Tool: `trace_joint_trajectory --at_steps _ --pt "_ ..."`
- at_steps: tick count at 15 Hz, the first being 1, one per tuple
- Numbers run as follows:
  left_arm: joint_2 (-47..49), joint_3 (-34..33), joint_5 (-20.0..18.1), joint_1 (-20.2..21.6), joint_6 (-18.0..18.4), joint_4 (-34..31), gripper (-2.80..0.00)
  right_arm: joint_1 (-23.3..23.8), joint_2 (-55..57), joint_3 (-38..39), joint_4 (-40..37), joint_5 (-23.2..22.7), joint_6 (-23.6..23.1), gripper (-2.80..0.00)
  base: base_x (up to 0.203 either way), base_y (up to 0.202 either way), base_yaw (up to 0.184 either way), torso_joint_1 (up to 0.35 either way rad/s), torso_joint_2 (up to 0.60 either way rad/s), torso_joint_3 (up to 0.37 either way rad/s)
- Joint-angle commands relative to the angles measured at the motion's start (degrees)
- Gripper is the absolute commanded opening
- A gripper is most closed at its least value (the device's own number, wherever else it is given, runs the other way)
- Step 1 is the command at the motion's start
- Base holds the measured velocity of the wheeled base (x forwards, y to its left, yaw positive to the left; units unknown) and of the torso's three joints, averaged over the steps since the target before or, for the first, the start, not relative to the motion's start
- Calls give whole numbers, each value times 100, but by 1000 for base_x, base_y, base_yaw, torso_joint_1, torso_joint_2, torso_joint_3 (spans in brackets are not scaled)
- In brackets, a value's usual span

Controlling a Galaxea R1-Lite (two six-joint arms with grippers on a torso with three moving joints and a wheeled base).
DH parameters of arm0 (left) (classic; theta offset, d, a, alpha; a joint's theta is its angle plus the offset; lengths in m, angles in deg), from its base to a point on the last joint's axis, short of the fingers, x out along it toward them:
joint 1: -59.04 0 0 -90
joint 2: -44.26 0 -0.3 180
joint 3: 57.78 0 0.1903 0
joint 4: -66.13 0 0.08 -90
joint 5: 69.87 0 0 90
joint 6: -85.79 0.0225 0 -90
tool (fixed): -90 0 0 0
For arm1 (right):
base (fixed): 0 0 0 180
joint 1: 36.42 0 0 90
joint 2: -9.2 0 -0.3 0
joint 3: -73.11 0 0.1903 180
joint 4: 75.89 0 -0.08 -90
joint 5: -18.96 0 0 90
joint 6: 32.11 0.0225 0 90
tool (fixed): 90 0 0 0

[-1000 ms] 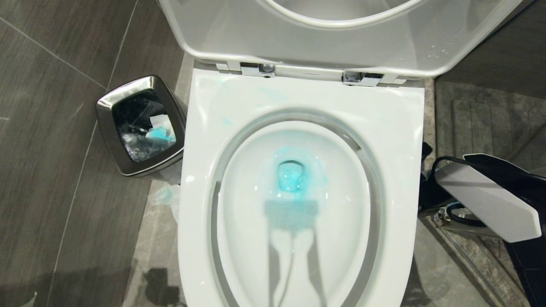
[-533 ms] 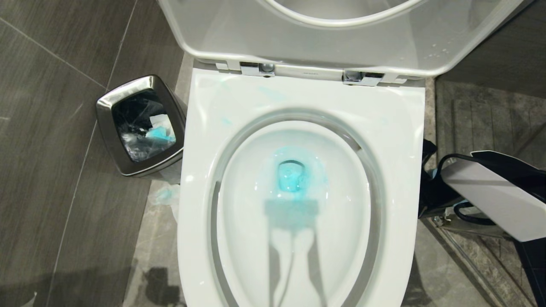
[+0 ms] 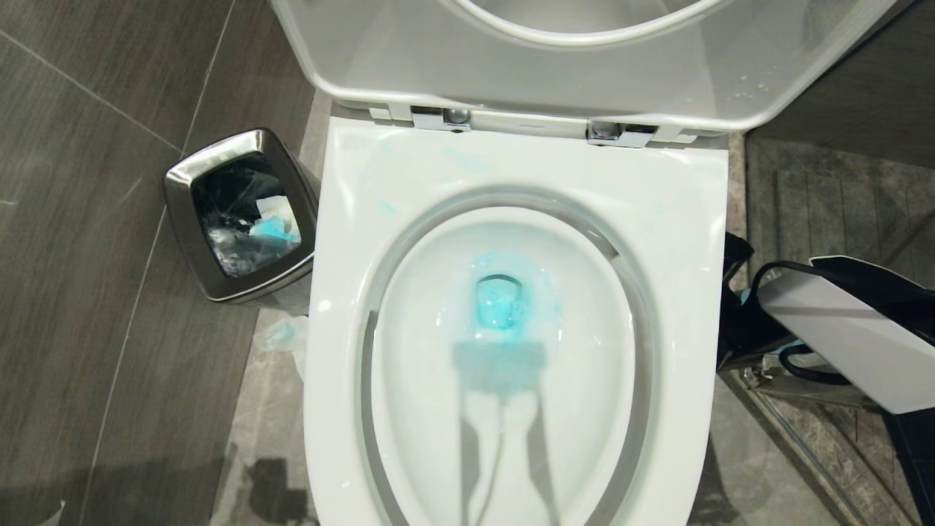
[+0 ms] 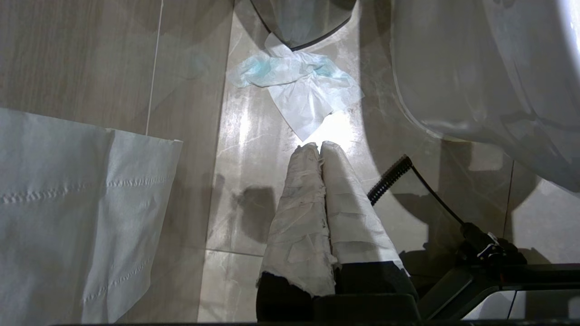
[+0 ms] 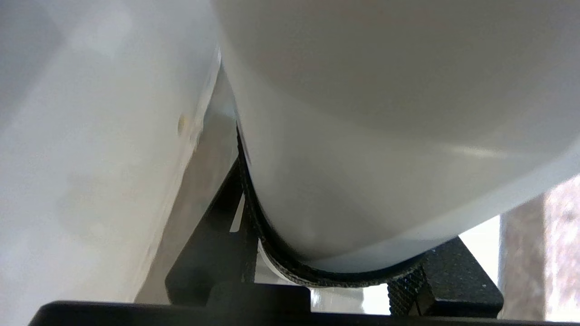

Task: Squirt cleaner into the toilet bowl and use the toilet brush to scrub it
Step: Place the cleaning agent on the floor

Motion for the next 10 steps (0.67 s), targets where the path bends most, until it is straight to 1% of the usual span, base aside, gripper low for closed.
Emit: trace_joint_trajectory --at_steps 1,5,6,10 --pt "2 -9 0 2 0 1 -280 -1 47 -48 153 8 -5 -280 0 0 0 0 0 0" --pt "2 -9 0 2 0 1 -280 -1 47 -22 188 0 12 -280 0 0 0 0 0 0" --pt "2 -9 0 2 0 1 -280 -1 47 -22 187 -9 12 0 0 0 0 0 0 0" --pt "2 -9 0 2 0 1 -280 7 73 -31 197 -27 12 0 0 0 0 0 0 0"
